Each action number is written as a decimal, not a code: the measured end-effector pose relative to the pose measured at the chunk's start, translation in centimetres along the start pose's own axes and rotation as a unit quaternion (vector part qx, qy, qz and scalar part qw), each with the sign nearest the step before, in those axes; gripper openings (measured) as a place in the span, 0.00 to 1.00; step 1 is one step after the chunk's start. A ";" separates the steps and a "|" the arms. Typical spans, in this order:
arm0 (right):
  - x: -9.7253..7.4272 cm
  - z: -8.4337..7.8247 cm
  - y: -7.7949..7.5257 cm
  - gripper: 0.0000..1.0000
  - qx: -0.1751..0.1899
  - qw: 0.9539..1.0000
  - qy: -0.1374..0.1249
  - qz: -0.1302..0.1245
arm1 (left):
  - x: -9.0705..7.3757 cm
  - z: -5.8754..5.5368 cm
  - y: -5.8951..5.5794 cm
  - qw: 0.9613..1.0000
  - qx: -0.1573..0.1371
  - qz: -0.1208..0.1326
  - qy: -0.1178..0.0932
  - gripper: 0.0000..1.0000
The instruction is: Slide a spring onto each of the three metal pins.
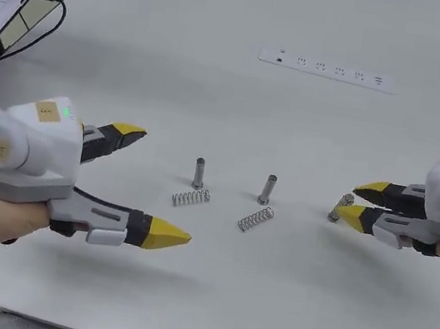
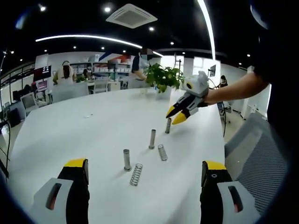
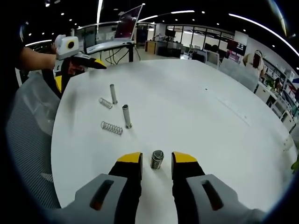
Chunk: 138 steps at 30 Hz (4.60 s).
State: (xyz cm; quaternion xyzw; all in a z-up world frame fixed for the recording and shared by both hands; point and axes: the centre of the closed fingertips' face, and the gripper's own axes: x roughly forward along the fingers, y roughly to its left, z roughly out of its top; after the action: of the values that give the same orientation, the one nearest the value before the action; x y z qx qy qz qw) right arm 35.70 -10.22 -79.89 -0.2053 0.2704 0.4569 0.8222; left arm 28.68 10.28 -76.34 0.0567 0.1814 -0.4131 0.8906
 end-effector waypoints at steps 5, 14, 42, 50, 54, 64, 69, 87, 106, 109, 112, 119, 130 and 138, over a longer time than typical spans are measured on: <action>-0.2 0.4 0.1 0.30 -0.002 1.000 -0.004 -0.001 | 0.1 0.1 -0.1 1.000 -0.001 -0.002 -0.002 0.98; -0.7 0.6 0.2 0.35 -0.003 1.000 -0.015 -0.007 | 0.0 0.0 -0.1 1.000 -0.001 -0.004 0.000 0.98; -3.0 4.6 1.4 0.37 -0.014 0.998 -0.066 0.002 | 0.0 0.0 -0.5 1.000 -0.001 -0.008 0.003 0.98; -3.0 7.0 3.7 0.34 -0.046 0.995 -0.086 0.023 | -0.2 0.0 -0.5 1.000 0.000 -0.008 0.001 0.98; -2.8 7.6 4.7 0.34 -0.064 0.993 -0.087 0.036 | -0.3 0.0 -0.3 1.000 0.000 -0.006 0.001 0.98; -2.3 8.8 6.5 0.31 -0.146 0.985 -0.084 0.046 | -0.2 0.2 -0.1 1.000 0.000 -0.005 -0.001 0.98; -1.8 8.5 8.9 0.27 -0.183 0.977 -0.074 0.080 | -0.4 -0.1 -0.2 1.000 0.001 -0.002 0.000 0.98; 2.9 4.7 11.1 0.22 -0.307 0.939 0.023 0.154 | -1.0 -0.5 -0.3 1.000 0.000 -0.003 0.003 0.98; 6.4 1.8 9.8 0.18 -0.372 0.907 0.102 0.170 | -1.3 -0.9 -0.3 1.000 -0.006 -0.007 0.005 0.98; 6.9 1.7 9.8 0.16 -0.371 0.905 0.107 0.177 | -1.4 -1.0 -0.3 1.000 -0.008 -0.008 0.007 0.98; 7.3 1.7 9.9 0.16 -0.372 0.903 0.112 0.183 | -1.5 -1.0 -0.3 1.000 -0.011 -0.010 0.005 0.98; 8.1 0.8 9.7 0.14 -0.365 0.901 0.133 0.191 | -1.8 -1.2 -0.1 1.000 -0.010 -0.008 0.010 0.98; 8.1 0.3 9.8 0.09 -0.350 0.905 0.147 0.193 | -1.4 -1.3 -0.5 1.000 -0.010 -0.012 0.012 0.98; 8.0 0.3 10.0 0.08 -0.309 0.922 0.142 0.187 | -1.2 -1.1 -0.8 1.000 -0.009 -0.014 0.009 0.98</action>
State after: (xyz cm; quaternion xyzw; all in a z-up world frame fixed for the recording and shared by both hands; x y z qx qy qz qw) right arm 30.65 0.07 -85.60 -0.4579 0.2629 0.6290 0.5706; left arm 27.05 10.86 -76.85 0.0497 0.1936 -0.4237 0.8835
